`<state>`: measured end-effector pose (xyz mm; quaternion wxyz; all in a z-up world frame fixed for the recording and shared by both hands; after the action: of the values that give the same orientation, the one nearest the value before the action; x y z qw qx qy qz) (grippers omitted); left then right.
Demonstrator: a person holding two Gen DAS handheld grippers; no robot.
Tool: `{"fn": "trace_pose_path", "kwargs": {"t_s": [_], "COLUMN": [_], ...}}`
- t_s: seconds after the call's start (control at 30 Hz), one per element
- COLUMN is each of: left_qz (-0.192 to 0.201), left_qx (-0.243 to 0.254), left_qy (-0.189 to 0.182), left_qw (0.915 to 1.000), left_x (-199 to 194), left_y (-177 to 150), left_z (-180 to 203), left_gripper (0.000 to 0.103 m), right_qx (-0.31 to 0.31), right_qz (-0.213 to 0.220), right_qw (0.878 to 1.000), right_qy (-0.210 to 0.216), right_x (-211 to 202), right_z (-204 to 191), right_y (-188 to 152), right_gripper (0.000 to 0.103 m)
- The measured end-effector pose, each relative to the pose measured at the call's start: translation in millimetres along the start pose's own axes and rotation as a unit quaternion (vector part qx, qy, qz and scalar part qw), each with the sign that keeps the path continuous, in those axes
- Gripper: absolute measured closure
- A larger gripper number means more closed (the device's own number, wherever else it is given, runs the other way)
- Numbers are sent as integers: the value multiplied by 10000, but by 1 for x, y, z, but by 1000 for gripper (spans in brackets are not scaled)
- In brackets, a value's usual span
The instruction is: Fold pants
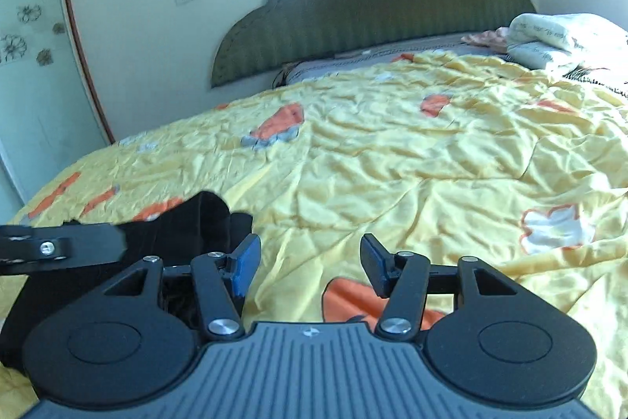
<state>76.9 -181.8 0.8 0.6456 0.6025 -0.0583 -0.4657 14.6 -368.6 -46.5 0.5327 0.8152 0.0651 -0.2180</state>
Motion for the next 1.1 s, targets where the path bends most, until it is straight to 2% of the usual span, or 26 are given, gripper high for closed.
{"fn": "trace_pose_path", "kwargs": {"t_s": [0.03,0.1,0.17,0.23,0.27,0.4,0.47,0.57,0.67,0.73,0.77,0.8,0.83,0.9,0.93,0.97,1.03,1.07,1.1], "left_qz": [54,70,1,-92,-131,-263,-311,-344,-381,-587,-664,-630,-548,-465,-490,-554,-759,-763,-699], "left_qx": [-9,15,-11,-235,-373,-626,-627,-600,-437,-226,-135,-46,20,186,270,309,385,437,492], "left_qy": [198,827,1340,1635,1713,1909,1976,1908,1834,1894,1969,2024,2032,2065,2095,2121,2165,2204,2254], "left_qw": [9998,9966,9910,9862,9844,9793,9778,9792,9813,9799,9781,9773,9776,9772,9762,9752,9726,9714,9705], "left_x": [-6,-13,-17,-21,-24,-33,-35,-37,-31,-18,-15,-17,-21,-26,-25,-22,-13,-12,-15], "left_y": [2,4,3,0,-1,-6,-9,-11,-13,-18,-21,-23,-24,-25,-26,-28,-36,-39,-40], "left_z": [-8,-29,-52,-77,-87,-115,-119,-119,-112,-108,-106,-104,-103,-100,-100,-101,-104,-103,-101], "left_gripper": [34,34,34,35,35,35,35,35,34,34,35,35,34,34,34,34,34,34,35], "right_qx": [22,3,21,162,228,402,564,191,-62,-169,-188,-142,-163,-590,-801,-952,-1044,-1080,-1176], "right_qz": [70,41,-176,-477,-613,-1067,-1197,-1099,-910,-1046,-1093,-1023,-880,-359,-235,-239,-536,-749,-963], "right_qw": [9999,9984,9927,9832,9798,9764,9703,9792,9868,9863,9863,9883,9917,9968,9955,9922,9814,9759,9726], "right_qy": [146,565,1195,1756,1892,1832,2027,1696,1338,1263,1218,1123,920,405,453,769,1517,1740,1758], "right_x": [-3,-2,10,30,42,92,104,97,82,85,87,85,78,53,41,30,20,19,22], "right_z": [-2,-14,-35,-53,-59,-65,-64,-65,-57,-56,-56,-55,-54,-57,-63,-71,-86,-90,-93], "right_y": [5,11,14,15,15,16,14,11,12,8,6,7,10,18,19,17,3,-6,-17], "right_gripper": [47,47,47,47,47,48,73,89,89,88,86,79,79,79,79,79,79,79,79]}}
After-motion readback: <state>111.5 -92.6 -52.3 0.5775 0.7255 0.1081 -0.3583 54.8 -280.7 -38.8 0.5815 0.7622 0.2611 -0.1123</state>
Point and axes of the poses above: each gripper's, at about its wrist camera, not at the fingertips, and x roughly the way its jaws point, z to its right, y to its top, the point moved 5 cm from there along x, roughly the way its jaws point, and after that the axes turned 3 degrees about y, right-handed, at the moved point
